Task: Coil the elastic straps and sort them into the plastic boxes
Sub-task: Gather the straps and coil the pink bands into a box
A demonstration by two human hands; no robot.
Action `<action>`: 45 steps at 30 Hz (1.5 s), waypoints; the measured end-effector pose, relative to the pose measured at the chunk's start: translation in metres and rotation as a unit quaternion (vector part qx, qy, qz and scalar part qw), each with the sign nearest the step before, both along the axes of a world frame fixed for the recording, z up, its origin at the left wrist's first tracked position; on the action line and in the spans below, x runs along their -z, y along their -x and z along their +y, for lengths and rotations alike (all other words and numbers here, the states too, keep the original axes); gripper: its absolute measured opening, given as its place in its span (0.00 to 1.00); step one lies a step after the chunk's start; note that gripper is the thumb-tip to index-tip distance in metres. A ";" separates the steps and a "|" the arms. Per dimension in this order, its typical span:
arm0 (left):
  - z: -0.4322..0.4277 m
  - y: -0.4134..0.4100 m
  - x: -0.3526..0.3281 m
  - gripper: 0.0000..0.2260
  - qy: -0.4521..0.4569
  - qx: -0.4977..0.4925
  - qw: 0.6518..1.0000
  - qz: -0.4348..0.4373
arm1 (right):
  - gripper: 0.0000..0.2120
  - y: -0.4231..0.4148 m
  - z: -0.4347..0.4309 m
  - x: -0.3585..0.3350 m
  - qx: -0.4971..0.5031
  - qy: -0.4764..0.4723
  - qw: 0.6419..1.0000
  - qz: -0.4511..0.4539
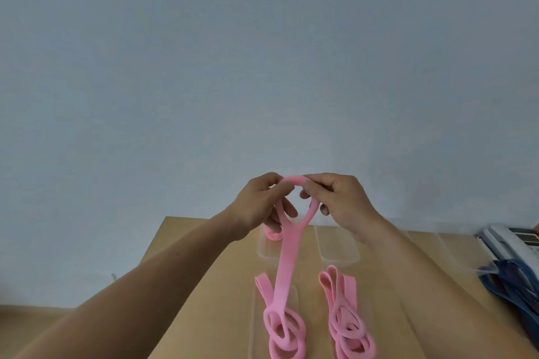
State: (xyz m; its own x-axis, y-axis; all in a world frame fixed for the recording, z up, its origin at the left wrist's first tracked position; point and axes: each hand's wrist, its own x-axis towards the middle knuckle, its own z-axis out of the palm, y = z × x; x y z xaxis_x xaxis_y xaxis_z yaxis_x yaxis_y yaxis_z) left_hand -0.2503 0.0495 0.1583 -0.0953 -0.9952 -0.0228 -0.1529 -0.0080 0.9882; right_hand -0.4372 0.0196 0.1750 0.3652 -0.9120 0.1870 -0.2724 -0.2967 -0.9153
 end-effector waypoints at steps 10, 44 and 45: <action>0.007 0.003 -0.010 0.17 -0.067 0.057 0.994 0.061 | 0.06 0.006 0.004 -0.008 0.010 -0.015 0.999 -0.031; 0.009 -0.007 -0.009 0.10 -0.145 0.065 0.982 0.103 | 0.04 0.000 0.005 0.019 0.014 0.258 0.959 0.115; 0.008 -0.008 -0.009 0.09 -0.149 0.064 0.979 0.119 | 0.04 -0.001 0.005 0.020 0.010 0.288 0.951 0.113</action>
